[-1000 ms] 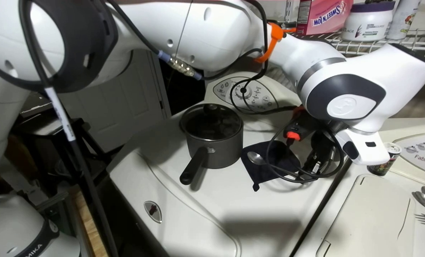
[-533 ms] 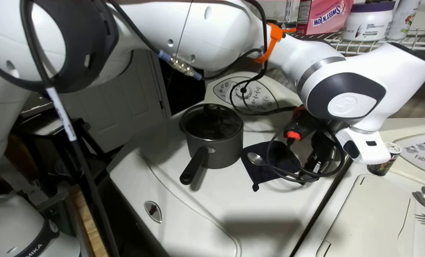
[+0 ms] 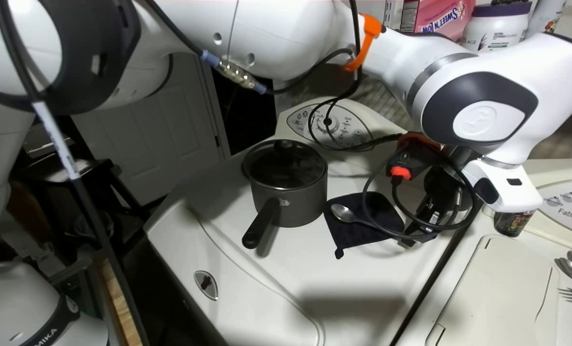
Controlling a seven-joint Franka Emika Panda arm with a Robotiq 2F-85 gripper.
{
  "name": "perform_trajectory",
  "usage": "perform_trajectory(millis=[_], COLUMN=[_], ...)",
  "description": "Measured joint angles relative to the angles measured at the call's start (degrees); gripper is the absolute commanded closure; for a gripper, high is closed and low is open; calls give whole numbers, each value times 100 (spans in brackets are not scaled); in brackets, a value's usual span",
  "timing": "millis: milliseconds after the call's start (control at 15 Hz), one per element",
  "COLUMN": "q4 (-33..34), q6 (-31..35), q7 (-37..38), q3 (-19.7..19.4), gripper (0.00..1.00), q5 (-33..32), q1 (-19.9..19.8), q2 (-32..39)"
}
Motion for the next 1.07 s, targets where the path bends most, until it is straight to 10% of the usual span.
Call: perform_trajectory(millis=[1067], q4=[-1523], q6=[1153], q7=[39], q3=[-452], gripper=[95], q5=[-744], q1=[688], q2=[-1649])
